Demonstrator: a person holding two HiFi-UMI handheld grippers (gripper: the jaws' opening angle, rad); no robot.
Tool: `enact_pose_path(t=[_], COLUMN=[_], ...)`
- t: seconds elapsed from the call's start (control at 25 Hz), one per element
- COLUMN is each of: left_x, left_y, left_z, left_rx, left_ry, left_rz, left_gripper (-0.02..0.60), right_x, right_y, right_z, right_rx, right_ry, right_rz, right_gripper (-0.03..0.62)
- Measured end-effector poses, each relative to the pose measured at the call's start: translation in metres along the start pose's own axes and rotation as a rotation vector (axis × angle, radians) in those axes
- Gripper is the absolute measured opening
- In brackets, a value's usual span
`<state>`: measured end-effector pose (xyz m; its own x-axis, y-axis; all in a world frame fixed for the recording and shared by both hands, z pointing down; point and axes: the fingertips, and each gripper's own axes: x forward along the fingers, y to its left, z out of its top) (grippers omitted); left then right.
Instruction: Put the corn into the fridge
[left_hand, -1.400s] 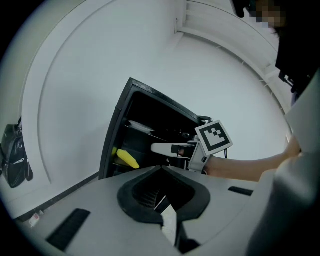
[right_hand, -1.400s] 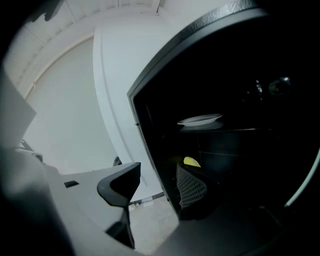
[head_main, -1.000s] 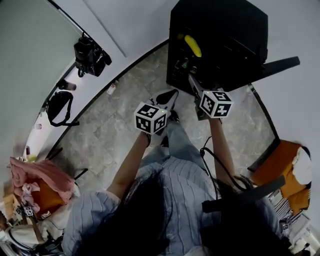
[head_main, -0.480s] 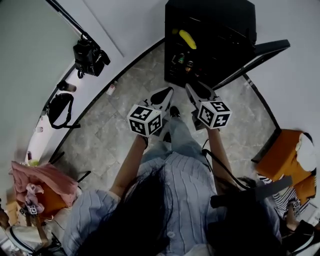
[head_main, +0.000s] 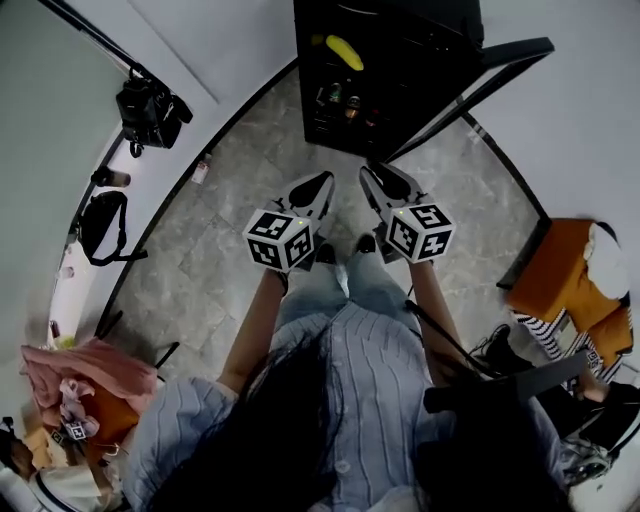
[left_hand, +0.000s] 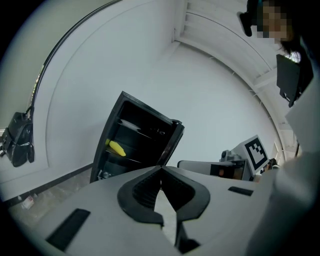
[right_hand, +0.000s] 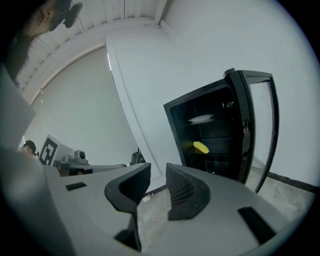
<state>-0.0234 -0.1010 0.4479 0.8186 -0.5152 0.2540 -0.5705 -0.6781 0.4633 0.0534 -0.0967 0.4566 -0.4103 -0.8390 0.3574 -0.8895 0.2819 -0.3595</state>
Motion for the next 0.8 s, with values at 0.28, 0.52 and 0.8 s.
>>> enact_pose_path(t=[0.28, 0.52, 0.8], left_x=[0.003, 0.0, -0.01], left_y=[-0.017, -0.046, -0.098], left_z=[-0.007, -0.019, -0.04], left_rx=[-0.018, -0.02, -0.009], left_ry=[0.003, -0.012, -0.02], left_rz=[-0.014, 0.0, 0.027], left_gripper=[0.008, 0.008, 0.008], right_x=[-0.022, -0.051, -0.116], right_y=[-0.004, 0.008, 0.014], right_z=[-0.009, -0.019, -0.034], right_rx=[0.03, 0.054, 0.029], right_ry=[0.001, -0.008, -0.02], right_rz=[-0.019, 0.021, 0.047], right_gripper=[0.083, 0.076, 0.076])
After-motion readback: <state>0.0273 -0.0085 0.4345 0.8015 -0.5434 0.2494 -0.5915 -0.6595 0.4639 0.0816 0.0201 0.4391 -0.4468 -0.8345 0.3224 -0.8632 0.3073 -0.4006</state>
